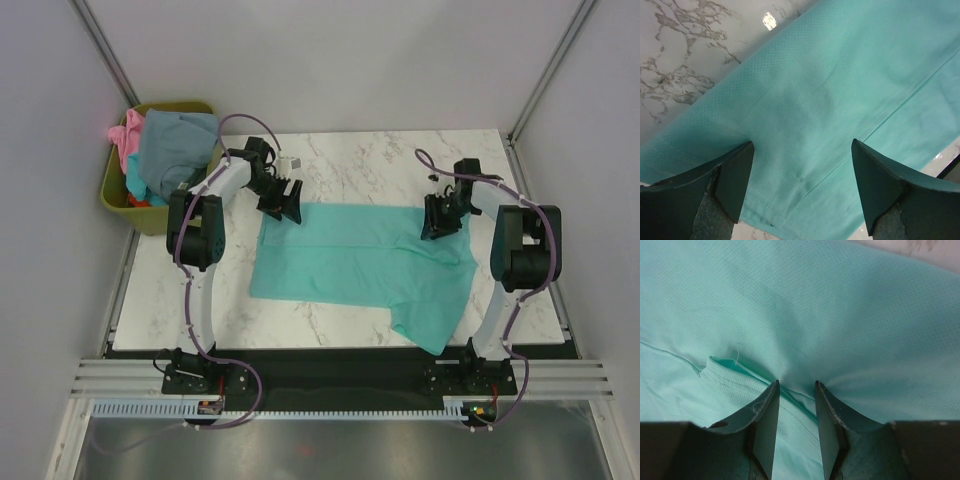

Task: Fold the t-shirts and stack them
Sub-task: Fold the tshirt

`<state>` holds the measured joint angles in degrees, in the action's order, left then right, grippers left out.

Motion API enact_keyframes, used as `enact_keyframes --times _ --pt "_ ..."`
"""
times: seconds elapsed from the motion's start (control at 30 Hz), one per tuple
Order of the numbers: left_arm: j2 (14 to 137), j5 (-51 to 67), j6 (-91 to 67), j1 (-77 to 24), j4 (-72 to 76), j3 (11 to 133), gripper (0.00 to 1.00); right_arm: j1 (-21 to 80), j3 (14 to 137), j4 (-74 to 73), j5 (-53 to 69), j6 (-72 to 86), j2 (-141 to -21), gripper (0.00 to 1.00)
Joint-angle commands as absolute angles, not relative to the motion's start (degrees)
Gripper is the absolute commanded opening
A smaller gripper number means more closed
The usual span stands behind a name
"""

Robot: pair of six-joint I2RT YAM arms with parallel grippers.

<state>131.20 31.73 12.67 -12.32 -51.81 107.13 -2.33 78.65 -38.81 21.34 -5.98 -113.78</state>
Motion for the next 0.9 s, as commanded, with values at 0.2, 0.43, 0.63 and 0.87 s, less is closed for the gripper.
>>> enact_keyframes --times 0.2,0.43,0.63,0.87 --pt "133.4 32.3 10.7 -13.0 -51.9 108.6 0.88 -0.7 69.2 -41.0 23.4 -5.0 -103.0 0.43" --pt "134.9 31.3 9.4 -13.1 -51.7 109.0 0.87 -0.3 67.1 -41.1 22.9 -4.9 -100.8 0.43" --pt "135.4 30.1 8.7 -13.2 -51.7 109.0 0.87 -0.4 69.6 -39.9 21.9 -4.9 -104.1 0.44" --pt "136.6 28.0 7.9 -13.2 -51.6 110.5 0.87 -1.0 75.9 -38.7 20.0 -4.9 -112.2 0.44"
